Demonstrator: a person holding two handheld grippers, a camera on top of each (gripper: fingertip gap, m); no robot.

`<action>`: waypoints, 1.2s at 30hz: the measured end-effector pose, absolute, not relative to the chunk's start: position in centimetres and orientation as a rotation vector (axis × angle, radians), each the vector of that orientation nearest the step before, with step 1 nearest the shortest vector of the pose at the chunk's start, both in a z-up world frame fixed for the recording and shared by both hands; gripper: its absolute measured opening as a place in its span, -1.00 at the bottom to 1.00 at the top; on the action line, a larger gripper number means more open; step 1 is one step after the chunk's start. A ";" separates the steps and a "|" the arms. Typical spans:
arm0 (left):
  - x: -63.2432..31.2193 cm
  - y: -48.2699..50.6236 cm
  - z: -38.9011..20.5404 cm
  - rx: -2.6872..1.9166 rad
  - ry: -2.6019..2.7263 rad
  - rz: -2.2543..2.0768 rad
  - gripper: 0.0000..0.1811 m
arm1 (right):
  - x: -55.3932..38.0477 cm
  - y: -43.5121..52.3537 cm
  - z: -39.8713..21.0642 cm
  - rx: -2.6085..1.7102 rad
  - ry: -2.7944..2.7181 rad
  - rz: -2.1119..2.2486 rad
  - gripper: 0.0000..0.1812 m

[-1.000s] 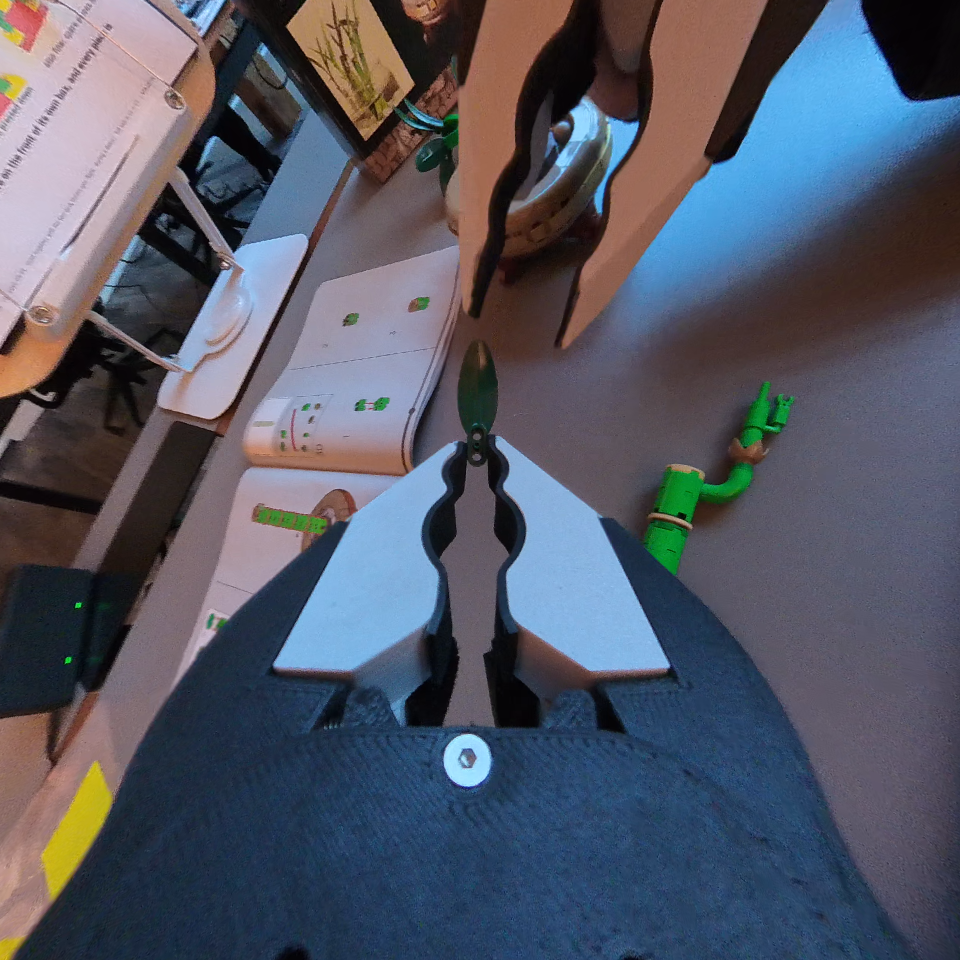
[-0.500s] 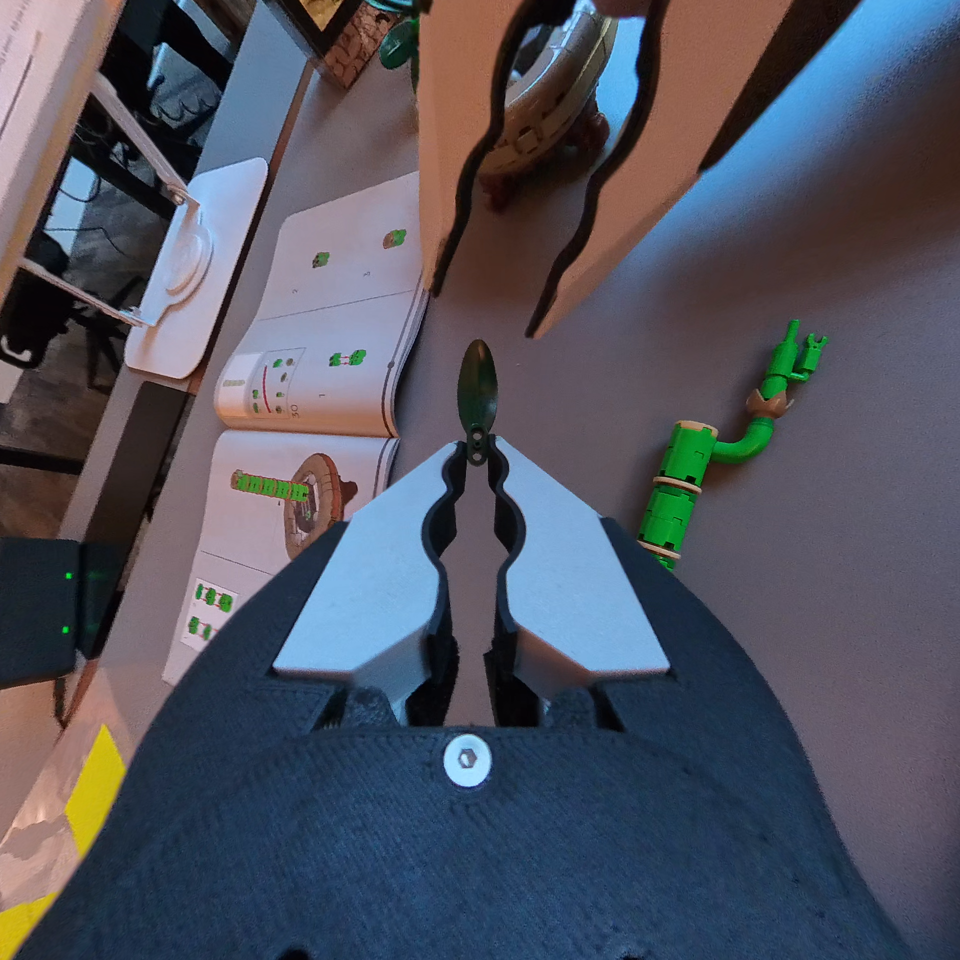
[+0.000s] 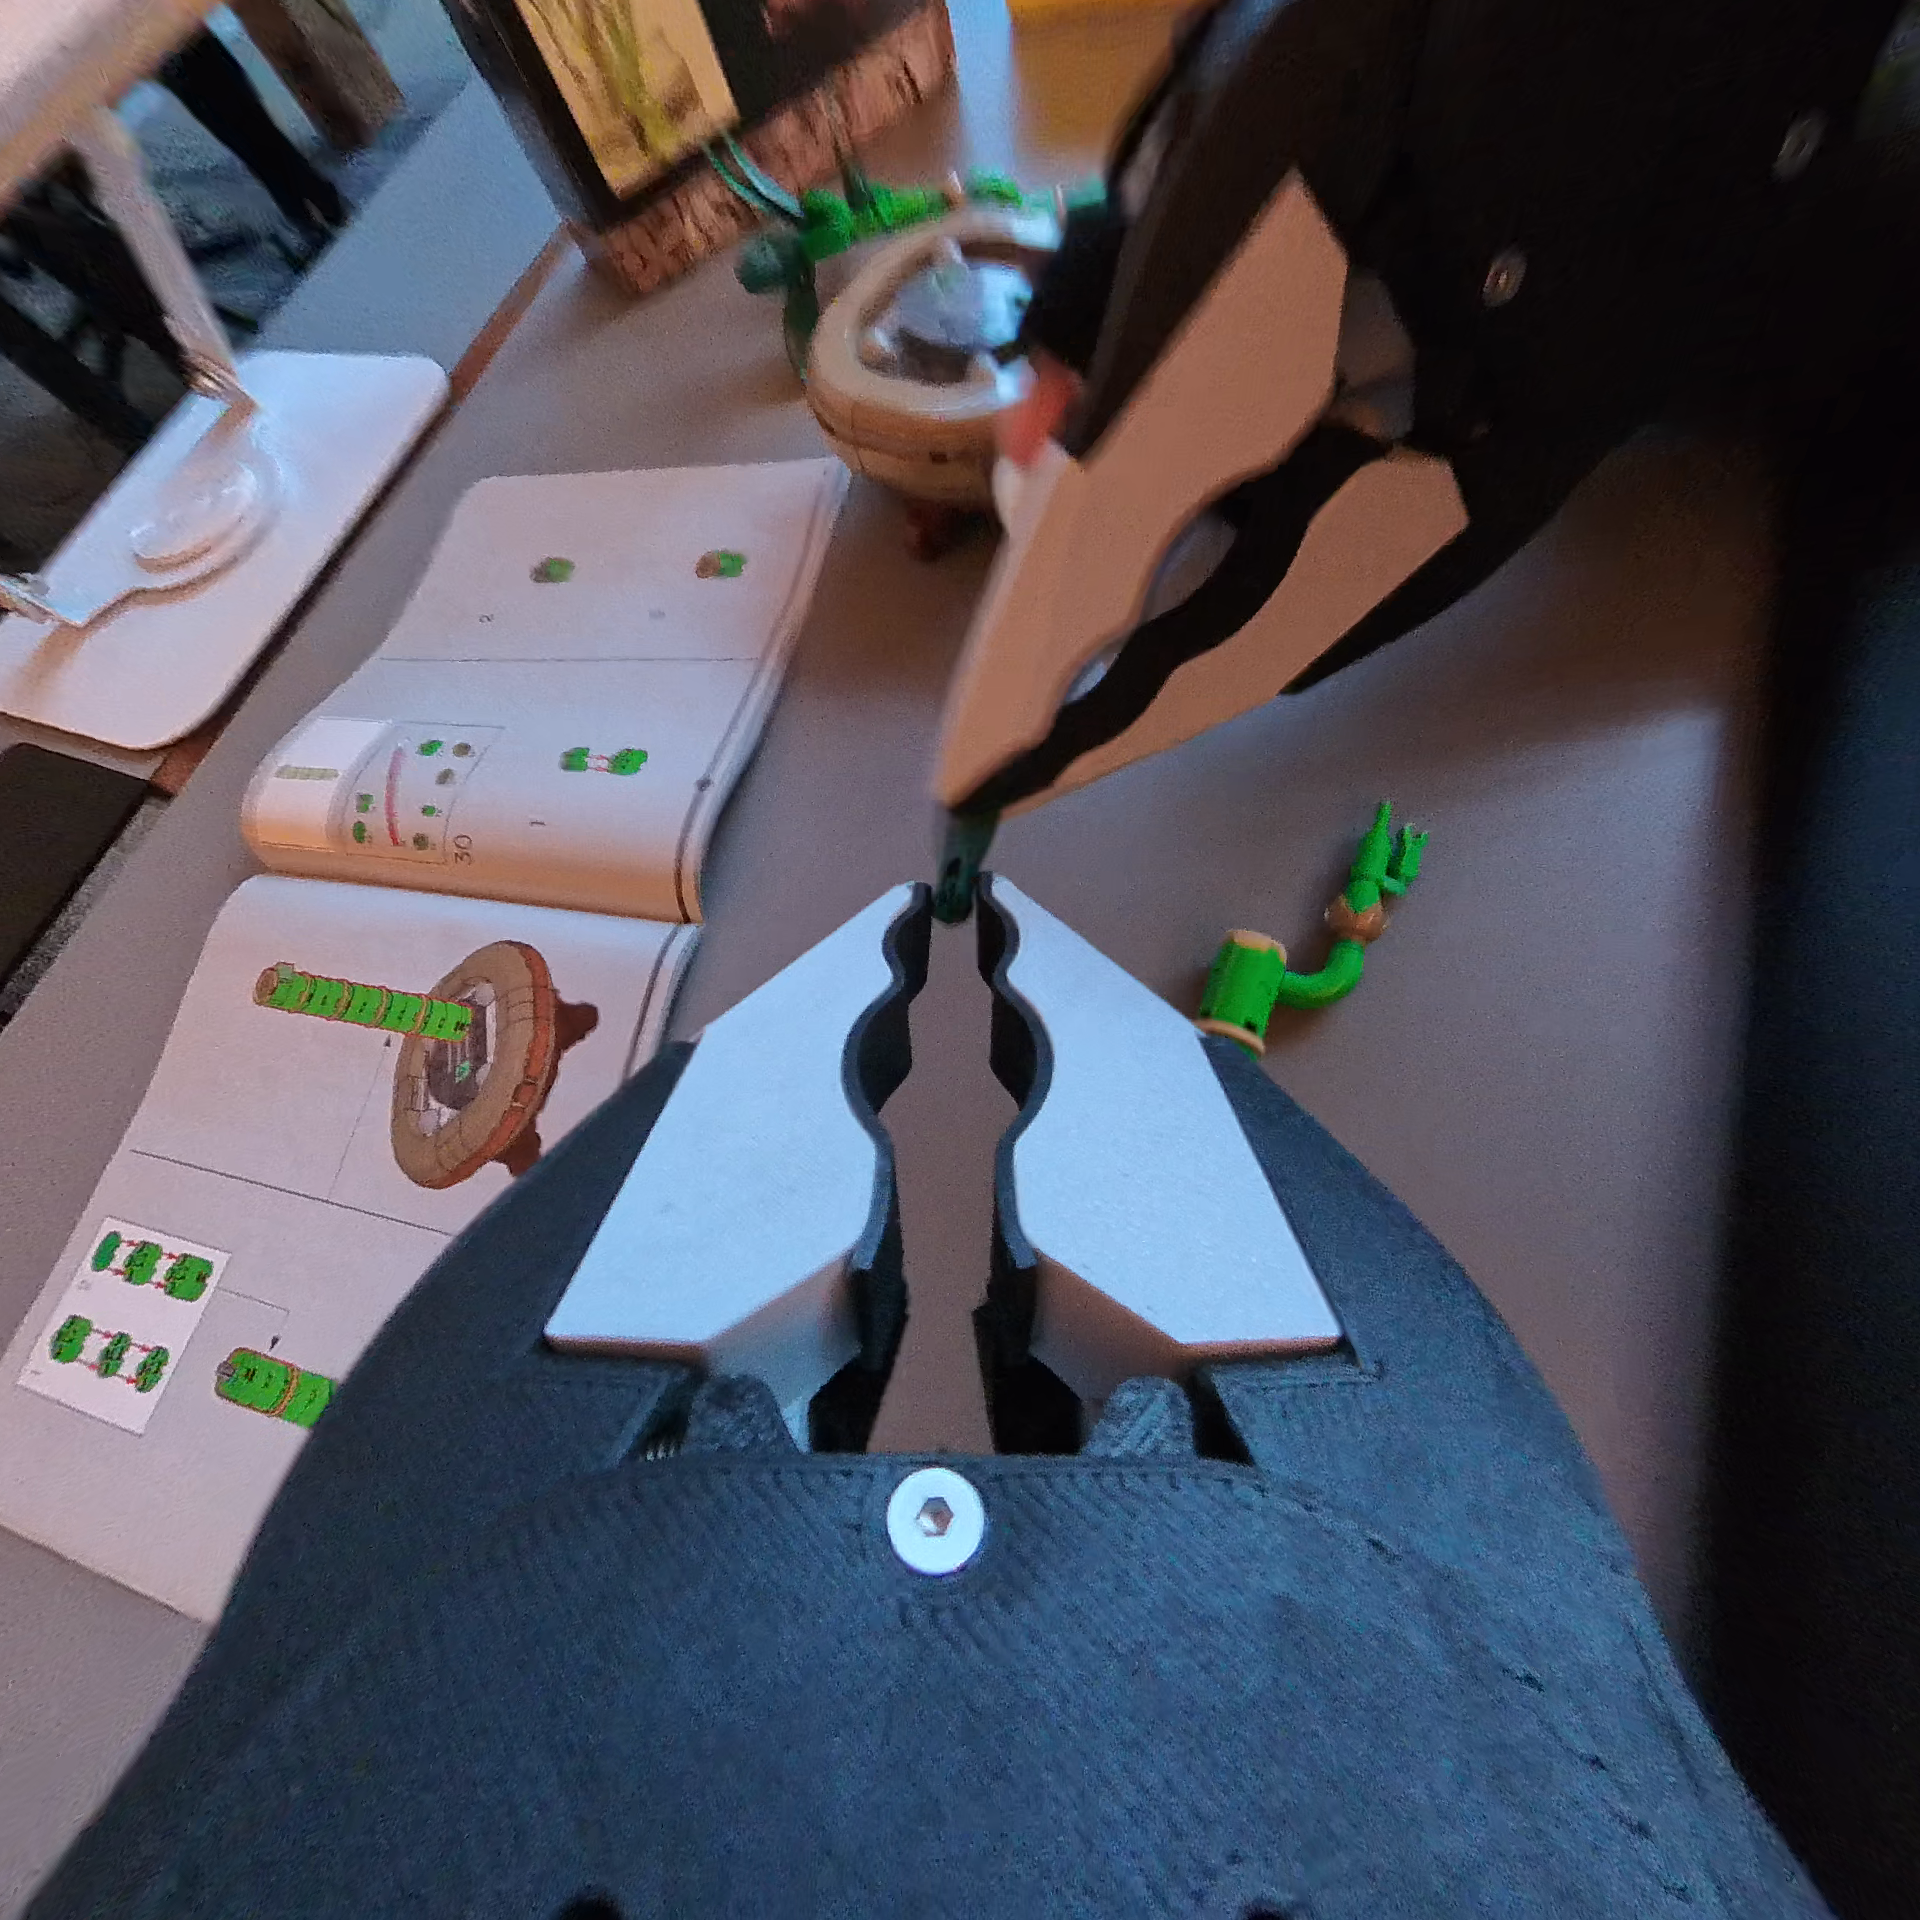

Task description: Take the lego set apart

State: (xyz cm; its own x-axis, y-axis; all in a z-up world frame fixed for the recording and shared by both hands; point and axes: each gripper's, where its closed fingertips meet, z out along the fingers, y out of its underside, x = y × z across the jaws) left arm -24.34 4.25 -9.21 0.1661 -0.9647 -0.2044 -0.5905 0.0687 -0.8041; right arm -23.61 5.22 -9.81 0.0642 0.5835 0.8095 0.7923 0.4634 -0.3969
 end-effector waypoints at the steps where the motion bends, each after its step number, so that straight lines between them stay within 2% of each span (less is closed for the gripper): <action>1: -24.4 4.6 -8.2 -1.605 1.459 -0.612 -0.87 | -23.6 5.2 -9.6 -1.270 -1.580 -0.155 -1.00; 3: -24.7 5.2 -5.8 -1.569 1.325 -0.716 -0.57 | -23.9 4.9 -8.6 -1.401 -1.448 0.144 -1.00; 4: -24.9 5.2 -4.6 -1.549 1.269 -0.792 -0.53 | -24.1 4.6 -7.8 -1.471 -1.361 0.343 -1.00; 6: -25.4 4.9 -2.8 -1.498 1.189 -0.959 -0.51 | -24.6 3.6 -5.9 -1.574 -1.164 0.824 -1.00; 8: -25.4 4.0 -1.7 -1.453 1.156 -1.132 -0.58 | -24.8 2.6 -2.8 -1.568 -0.928 1.361 -1.00; 10: -25.1 2.8 -1.1 -1.422 1.160 -1.288 -0.60 | -24.1 2.4 -0.8 -1.520 -0.742 1.703 -1.00; 17: -24.7 1.7 -1.1 -1.417 1.180 -1.422 -0.71 | -24.1 1.8 -0.1 -1.488 -0.702 1.849 -1.00; 19: -24.7 1.8 -1.0 -1.417 1.170 -1.434 -0.72 | -24.2 2.7 -0.8 -1.504 -0.751 1.621 -1.00; 23: -25.1 2.4 -0.6 -1.431 1.119 -1.453 -0.73 | -21.1 6.1 -1.7 -1.224 -1.178 0.095 -1.00; 25: -25.1 2.6 -0.9 -1.445 1.123 -1.419 -0.73 | -21.2 5.2 -0.7 -0.924 -1.281 -0.367 -1.00; 31: -24.3 2.4 -3.0 -1.431 1.280 -1.133 -0.85 | -24.1 4.0 -3.2 -0.780 -1.458 -0.562 -1.00; 36: -23.7 2.1 -3.9 -1.447 1.331 -1.088 -0.85 | -23.8 3.8 -2.7 -0.752 -1.455 -0.599 -1.00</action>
State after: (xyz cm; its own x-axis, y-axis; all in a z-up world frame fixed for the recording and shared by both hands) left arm -23.70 2.07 -3.91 0.0485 -0.9978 0.0444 -0.2423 -0.0549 -0.9686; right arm -23.83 3.78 -2.72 0.0457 0.0833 0.9955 0.7600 0.6438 -0.0888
